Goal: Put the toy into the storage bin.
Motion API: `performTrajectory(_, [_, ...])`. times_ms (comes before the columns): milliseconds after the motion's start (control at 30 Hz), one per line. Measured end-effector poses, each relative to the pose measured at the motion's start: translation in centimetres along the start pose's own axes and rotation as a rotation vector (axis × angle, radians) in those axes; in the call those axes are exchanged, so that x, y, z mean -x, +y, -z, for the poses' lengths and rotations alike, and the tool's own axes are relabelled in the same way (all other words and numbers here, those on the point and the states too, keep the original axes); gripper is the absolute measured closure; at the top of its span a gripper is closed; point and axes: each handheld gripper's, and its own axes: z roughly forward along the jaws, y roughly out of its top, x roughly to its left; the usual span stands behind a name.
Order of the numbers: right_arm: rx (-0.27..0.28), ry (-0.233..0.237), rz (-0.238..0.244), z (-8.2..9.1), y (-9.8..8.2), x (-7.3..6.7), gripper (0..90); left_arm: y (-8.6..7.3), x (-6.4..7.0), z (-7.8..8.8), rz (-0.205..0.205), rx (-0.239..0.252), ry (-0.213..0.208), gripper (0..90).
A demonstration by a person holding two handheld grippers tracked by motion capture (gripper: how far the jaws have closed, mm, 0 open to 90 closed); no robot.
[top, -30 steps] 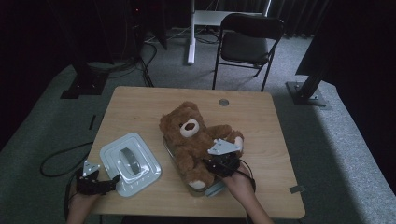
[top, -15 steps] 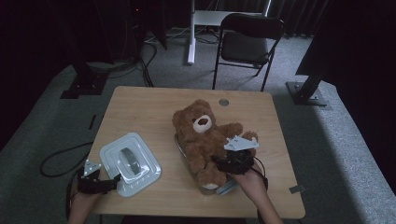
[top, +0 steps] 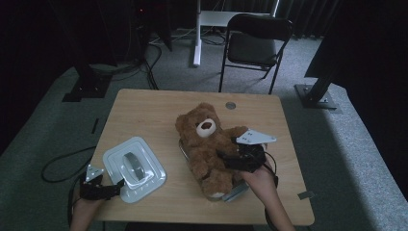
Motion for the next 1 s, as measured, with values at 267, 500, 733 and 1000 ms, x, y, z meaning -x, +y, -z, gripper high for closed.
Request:
performTrajectory(267, [0.083, -0.019, -0.012, 0.2, 4.2, 0.5, 25.1, 0.0, 0.0, 0.1, 0.001, 0.007, -0.002, 0.6])
performTrajectory(500, [0.088, 0.014, -0.036, -2.1, 8.1, 0.8, 25.3, 0.0, 0.0, 0.0, 0.002, 0.006, -0.006, 0.6])
performTrajectory(733, [0.012, 0.027, -0.04, -5.6, 10.0, 1.1, 26.3, -0.1, 0.0, 0.1, -0.001, 0.01, -0.007, 0.6])
performTrajectory(1000, [-0.151, 0.087, -0.034, -9.3, 6.7, 1.3, 32.9, 0.0, 0.0, 0.2, -0.006, 0.011, -0.008, 0.6])
